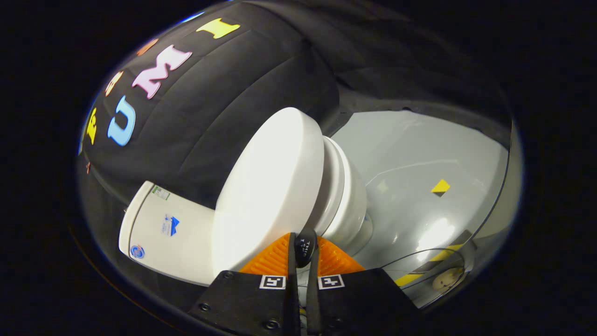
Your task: Open the toilet lid.
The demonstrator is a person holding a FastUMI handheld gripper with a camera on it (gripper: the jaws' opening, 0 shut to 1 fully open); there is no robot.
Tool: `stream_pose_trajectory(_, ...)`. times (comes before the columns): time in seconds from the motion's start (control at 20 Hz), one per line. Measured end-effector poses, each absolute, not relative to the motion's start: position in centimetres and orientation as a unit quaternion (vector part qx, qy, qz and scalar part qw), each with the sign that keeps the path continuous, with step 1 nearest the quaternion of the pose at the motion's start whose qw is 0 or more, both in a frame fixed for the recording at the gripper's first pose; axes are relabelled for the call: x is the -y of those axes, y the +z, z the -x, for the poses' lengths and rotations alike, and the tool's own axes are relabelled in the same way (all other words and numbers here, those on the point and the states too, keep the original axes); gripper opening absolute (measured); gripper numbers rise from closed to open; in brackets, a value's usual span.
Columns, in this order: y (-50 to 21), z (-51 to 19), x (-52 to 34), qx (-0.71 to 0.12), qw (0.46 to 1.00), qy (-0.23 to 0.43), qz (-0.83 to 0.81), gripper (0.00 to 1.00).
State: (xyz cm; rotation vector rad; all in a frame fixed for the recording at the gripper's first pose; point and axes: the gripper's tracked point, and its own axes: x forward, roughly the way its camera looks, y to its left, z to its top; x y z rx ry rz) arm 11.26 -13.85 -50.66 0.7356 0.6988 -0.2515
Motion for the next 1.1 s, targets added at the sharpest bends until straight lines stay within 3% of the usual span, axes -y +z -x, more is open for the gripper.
stream_pose_trajectory(0.5, -38.3, -13.1, 8.9, -0.289, 0.941, -0.101, -0.147, 0.1)
stream_pose_trajectory(1.1, -31.9, -13.9, 1.8, -0.267, 0.958, -0.093, -0.047, 0.1)
